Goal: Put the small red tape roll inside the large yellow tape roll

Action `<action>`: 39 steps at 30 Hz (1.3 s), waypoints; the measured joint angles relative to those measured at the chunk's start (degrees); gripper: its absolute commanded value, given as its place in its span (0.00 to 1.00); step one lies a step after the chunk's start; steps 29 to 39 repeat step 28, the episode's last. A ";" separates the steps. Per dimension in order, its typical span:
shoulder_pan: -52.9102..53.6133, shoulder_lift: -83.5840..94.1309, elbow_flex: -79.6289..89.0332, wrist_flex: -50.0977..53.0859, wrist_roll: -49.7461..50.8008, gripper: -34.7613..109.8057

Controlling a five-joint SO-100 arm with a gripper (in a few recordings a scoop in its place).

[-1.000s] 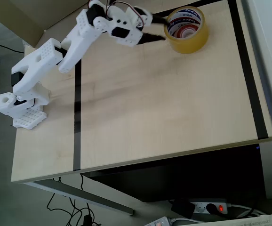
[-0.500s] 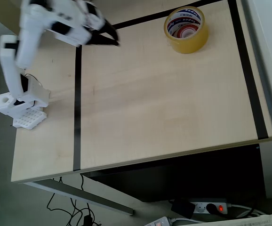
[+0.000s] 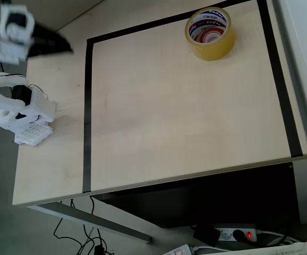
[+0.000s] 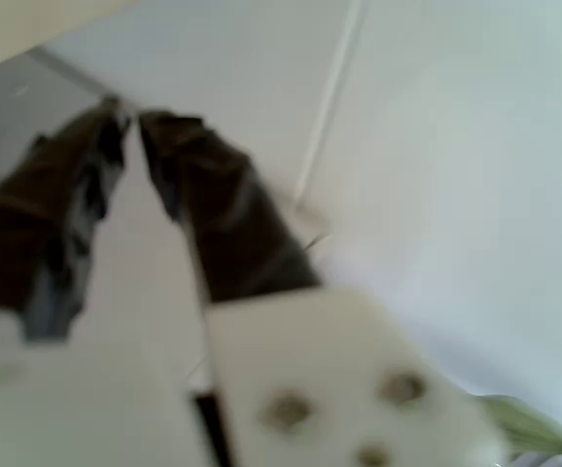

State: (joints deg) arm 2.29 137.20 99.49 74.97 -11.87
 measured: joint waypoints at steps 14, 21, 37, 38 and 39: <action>-3.60 29.18 63.90 -9.67 6.77 0.24; -5.45 52.73 72.25 -4.75 10.72 0.24; -7.65 53.88 73.12 -5.27 11.25 0.24; -7.65 53.88 73.12 -5.27 11.25 0.24; -7.65 53.88 73.12 -5.27 11.25 0.24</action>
